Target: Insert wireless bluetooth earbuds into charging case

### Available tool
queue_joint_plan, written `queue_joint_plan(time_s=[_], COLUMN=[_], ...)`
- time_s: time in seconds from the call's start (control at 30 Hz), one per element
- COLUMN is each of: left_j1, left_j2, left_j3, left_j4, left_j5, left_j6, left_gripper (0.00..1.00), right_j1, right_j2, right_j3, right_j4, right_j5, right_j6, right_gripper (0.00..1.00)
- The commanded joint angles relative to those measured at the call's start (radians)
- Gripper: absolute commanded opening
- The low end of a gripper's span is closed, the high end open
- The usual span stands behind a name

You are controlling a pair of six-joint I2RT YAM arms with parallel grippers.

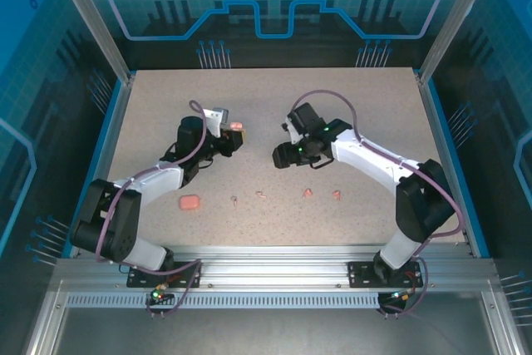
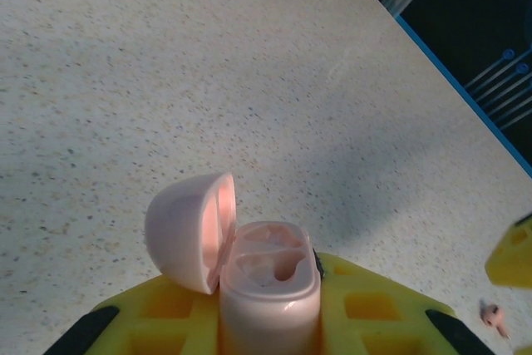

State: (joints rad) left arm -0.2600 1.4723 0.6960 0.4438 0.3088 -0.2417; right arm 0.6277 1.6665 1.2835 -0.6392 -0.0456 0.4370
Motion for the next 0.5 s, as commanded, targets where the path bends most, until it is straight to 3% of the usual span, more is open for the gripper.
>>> queue_joint_plan(time_s=[0.0,0.17,0.47], left_j1=[-0.015,-0.024,-0.03], left_j2=[-0.031,-0.042,-0.086], left_j3=[-0.047,-0.107,-0.144], left_j4=[0.121,0.229,0.265], left_j5=[-0.086,-0.154,-0.197], left_j6=[0.0,0.001,0.01], left_gripper=[0.0,0.0,0.0], right_j1=[0.042,0.104,0.137], right_j2=[0.02,0.058,0.084], right_j3=[-0.006,0.048,0.102], right_j4=[-0.016,-0.047,-0.087], right_j5=[0.045,0.091,0.133], right_j6=[-0.004,-0.014,-0.029], right_gripper=[0.67,0.67,0.67])
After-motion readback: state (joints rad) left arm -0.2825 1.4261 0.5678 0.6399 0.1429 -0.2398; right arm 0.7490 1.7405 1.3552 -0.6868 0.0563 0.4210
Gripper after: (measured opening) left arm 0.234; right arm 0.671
